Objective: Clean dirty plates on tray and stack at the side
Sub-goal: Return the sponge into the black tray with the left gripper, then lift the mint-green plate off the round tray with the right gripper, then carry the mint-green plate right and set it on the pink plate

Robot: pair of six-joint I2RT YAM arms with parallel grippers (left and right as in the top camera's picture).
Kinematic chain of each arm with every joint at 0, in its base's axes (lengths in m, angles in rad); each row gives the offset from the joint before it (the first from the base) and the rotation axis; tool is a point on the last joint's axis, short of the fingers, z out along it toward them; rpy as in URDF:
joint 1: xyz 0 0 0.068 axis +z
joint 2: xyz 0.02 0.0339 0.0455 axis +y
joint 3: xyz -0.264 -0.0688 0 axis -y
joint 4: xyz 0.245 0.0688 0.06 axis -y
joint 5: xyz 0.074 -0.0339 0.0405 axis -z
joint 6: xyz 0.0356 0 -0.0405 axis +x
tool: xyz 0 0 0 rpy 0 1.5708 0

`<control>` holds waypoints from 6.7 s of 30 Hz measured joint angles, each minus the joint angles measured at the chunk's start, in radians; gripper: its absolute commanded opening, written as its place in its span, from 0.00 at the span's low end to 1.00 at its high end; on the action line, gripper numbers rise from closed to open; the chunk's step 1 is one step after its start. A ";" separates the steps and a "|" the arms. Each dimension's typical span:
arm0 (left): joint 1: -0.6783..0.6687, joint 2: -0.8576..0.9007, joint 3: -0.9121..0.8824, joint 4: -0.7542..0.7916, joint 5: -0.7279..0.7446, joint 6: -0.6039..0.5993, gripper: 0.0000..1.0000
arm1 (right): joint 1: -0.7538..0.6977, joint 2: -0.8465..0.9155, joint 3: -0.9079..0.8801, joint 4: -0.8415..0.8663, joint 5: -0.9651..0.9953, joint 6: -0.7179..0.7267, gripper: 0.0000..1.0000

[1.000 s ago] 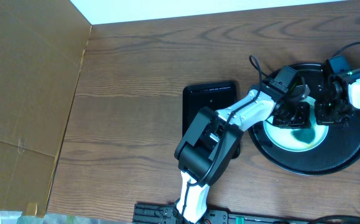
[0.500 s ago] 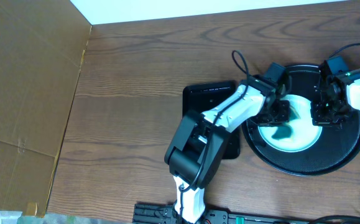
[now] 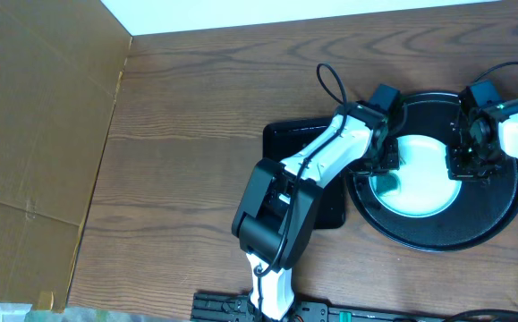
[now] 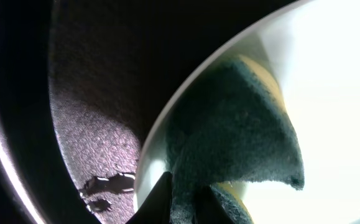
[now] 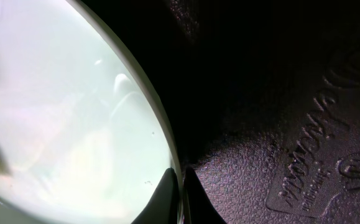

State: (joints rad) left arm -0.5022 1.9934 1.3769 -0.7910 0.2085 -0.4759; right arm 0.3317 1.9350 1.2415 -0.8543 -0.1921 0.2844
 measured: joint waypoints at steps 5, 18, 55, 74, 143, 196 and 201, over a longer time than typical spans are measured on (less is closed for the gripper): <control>0.024 -0.009 0.033 -0.014 0.089 0.005 0.07 | -0.001 0.000 0.000 -0.002 0.014 0.000 0.01; 0.160 -0.441 0.069 -0.219 -0.131 0.040 0.08 | -0.001 0.000 0.000 -0.005 0.033 0.000 0.01; 0.407 -0.701 -0.222 -0.091 -0.065 0.074 0.73 | -0.001 0.000 -0.002 0.069 0.059 -0.011 0.01; 0.408 -0.903 -0.219 -0.096 -0.061 0.077 0.79 | 0.006 -0.232 0.105 0.074 0.036 0.016 0.01; 0.408 -0.903 -0.219 -0.096 -0.060 0.077 0.79 | 0.669 -0.242 0.121 0.832 0.879 -0.543 0.01; 0.408 -0.903 -0.219 -0.096 -0.060 0.077 0.79 | 0.671 -0.246 0.121 0.904 0.931 -0.597 0.01; 0.408 -0.903 -0.219 -0.096 -0.060 0.077 0.79 | 0.673 -0.248 0.121 0.908 0.962 -0.611 0.01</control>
State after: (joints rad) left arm -0.0940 1.0904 1.1584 -0.8871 0.1482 -0.3988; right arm 1.0042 1.6875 1.3621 0.0536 0.7700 -0.3267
